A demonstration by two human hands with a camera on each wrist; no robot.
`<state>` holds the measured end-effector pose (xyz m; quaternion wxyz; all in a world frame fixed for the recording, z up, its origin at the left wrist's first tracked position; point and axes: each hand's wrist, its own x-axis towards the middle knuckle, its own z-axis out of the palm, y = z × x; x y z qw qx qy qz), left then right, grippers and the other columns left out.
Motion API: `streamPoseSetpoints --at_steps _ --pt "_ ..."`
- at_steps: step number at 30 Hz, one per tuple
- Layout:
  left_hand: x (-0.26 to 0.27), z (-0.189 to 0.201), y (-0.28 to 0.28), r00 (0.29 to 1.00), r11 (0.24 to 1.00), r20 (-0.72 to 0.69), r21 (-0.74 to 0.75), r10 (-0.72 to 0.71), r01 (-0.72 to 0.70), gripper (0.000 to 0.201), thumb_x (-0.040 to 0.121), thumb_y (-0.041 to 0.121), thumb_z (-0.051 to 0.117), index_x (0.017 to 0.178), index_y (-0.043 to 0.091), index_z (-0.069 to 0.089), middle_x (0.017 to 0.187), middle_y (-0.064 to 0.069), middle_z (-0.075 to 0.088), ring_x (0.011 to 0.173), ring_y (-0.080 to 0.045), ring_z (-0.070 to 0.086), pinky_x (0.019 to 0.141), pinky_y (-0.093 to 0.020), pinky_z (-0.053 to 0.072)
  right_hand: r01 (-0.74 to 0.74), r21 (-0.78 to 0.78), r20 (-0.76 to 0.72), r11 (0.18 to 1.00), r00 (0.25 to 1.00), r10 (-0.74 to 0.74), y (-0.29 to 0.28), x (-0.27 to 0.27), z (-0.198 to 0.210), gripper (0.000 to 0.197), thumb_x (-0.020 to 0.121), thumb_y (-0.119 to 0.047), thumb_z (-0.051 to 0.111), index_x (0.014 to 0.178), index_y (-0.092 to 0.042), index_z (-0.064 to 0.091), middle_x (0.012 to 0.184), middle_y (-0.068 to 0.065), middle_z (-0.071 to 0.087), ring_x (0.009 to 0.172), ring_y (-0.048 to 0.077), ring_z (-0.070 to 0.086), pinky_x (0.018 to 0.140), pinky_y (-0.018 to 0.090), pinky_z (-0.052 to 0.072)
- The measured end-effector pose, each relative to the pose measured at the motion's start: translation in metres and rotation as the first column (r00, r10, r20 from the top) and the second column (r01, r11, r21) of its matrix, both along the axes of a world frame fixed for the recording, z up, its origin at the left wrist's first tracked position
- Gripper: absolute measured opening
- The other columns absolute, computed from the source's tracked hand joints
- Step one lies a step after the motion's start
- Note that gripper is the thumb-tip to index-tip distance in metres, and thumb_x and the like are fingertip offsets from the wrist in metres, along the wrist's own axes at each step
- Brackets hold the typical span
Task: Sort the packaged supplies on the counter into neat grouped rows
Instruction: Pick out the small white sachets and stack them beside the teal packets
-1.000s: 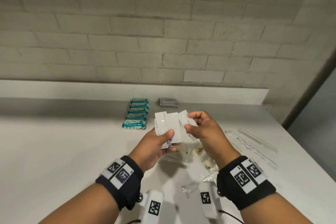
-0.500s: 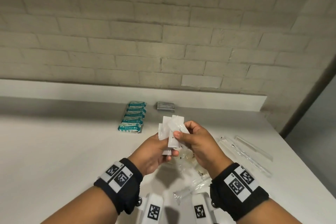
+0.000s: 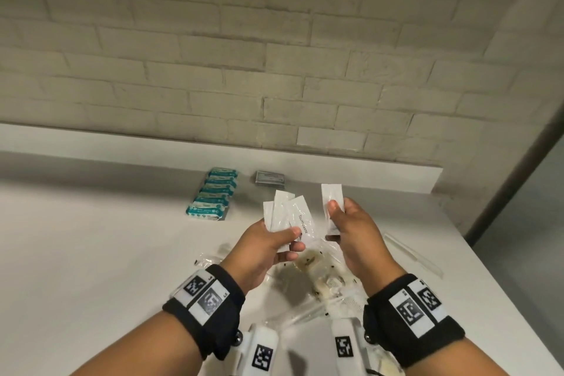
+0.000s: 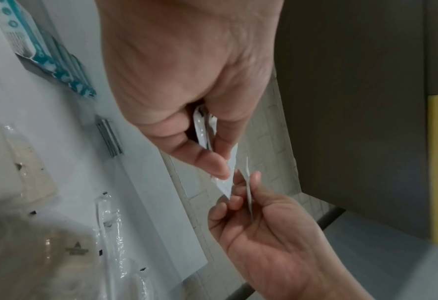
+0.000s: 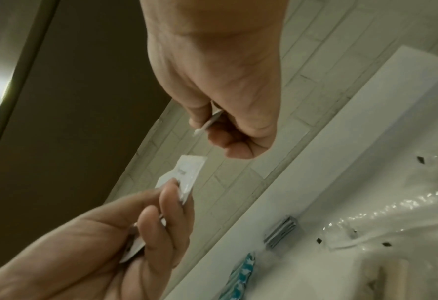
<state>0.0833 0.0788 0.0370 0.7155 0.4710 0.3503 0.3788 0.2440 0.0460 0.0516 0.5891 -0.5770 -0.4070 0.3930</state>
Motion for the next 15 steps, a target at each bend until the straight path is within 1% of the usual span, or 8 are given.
streamPoseSetpoints --at_steps 2,3,4,6,8,10,12,15 --pt "0.002 0.000 -0.001 1.000 1.000 0.005 0.002 -0.003 0.003 0.010 0.089 0.002 0.062 0.098 0.006 0.064 0.078 -0.004 0.066 0.064 -0.015 0.065 0.054 -0.022 0.051 -0.078 0.002 -0.031 0.997 0.996 0.078 -0.003 0.005 -0.001 0.015 0.097 -0.020 0.053 0.104 -0.014 0.065 0.096 0.010 0.070 0.082 0.024 0.064 0.074 0.039 0.049" --pt "0.003 0.000 -0.002 1.000 1.000 0.008 0.007 -0.012 0.012 0.012 0.089 0.002 0.062 0.100 0.006 0.064 0.078 -0.004 0.065 0.064 -0.014 0.065 0.055 -0.022 0.051 -0.133 -0.002 -0.015 0.991 0.991 0.132 -0.006 0.003 -0.002 0.014 0.095 -0.017 0.056 0.103 -0.011 0.066 0.094 0.011 0.072 0.081 0.025 0.065 0.075 0.039 0.051" --pt "0.005 0.000 -0.003 1.000 0.999 0.008 0.014 -0.030 0.030 0.013 0.089 0.002 0.061 0.101 0.006 0.064 0.077 -0.004 0.065 0.065 -0.014 0.064 0.055 -0.022 0.052 -0.170 -0.012 0.035 0.985 0.985 0.170 -0.008 0.000 -0.003 0.012 0.093 -0.015 0.060 0.100 -0.009 0.067 0.090 0.010 0.072 0.080 0.024 0.066 0.075 0.038 0.052" --pt "0.005 0.001 -0.006 0.998 0.997 0.001 0.020 -0.070 0.070 0.016 0.091 0.004 0.060 0.106 0.006 0.064 0.077 -0.005 0.065 0.067 -0.014 0.064 0.057 -0.021 0.052 -0.170 -0.041 0.132 0.985 0.976 0.174 -0.009 -0.005 -0.007 0.012 0.091 -0.015 0.063 0.097 -0.005 0.065 0.086 0.007 0.071 0.077 0.020 0.065 0.071 0.034 0.051" --pt "0.004 0.002 -0.006 0.997 0.997 0.016 -0.005 -0.079 0.079 0.017 0.092 0.007 0.059 0.108 0.006 0.064 0.083 -0.008 0.067 0.070 -0.016 0.066 0.060 -0.022 0.055 -0.124 -0.057 0.147 0.991 0.980 0.132 -0.006 -0.006 -0.009 0.013 0.093 -0.017 0.061 0.102 -0.008 0.062 0.091 0.006 0.071 0.078 0.019 0.065 0.069 0.032 0.051" --pt "-0.001 0.004 -0.004 0.997 0.996 0.047 -0.063 -0.059 0.062 0.019 0.096 0.012 0.052 0.109 0.004 0.063 0.093 -0.013 0.070 0.077 -0.022 0.070 0.061 -0.025 0.057 -0.087 -0.071 0.126 0.994 0.987 0.096 -0.003 -0.002 -0.009 0.013 0.094 -0.017 0.058 0.107 -0.013 0.059 0.093 0.006 0.070 0.076 0.021 0.065 0.064 0.032 0.052" --pt "-0.006 0.004 -0.002 0.996 0.994 0.074 -0.093 -0.045 0.052 0.023 0.099 0.013 0.046 0.113 0.002 0.061 0.100 -0.016 0.072 0.084 -0.027 0.072 0.061 -0.027 0.058 -0.065 -0.081 0.094 0.995 0.993 0.072 0.001 0.005 -0.009 0.014 0.094 -0.015 0.059 0.107 -0.014 0.058 0.090 0.008 0.068 0.072 0.021 0.063 0.061 0.033 0.051" --pt "-0.011 0.004 -0.003 0.999 0.999 0.040 -0.027 -0.019 0.020 0.023 0.097 0.013 0.050 0.118 0.006 0.058 0.101 -0.016 0.073 0.087 -0.028 0.072 0.062 -0.026 0.058 -0.156 -0.051 -0.059 0.987 0.987 0.152 0.003 0.006 -0.004 0.015 0.092 -0.011 0.061 0.107 -0.012 0.061 0.086 0.007 0.068 0.067 0.019 0.061 0.060 0.031 0.048"
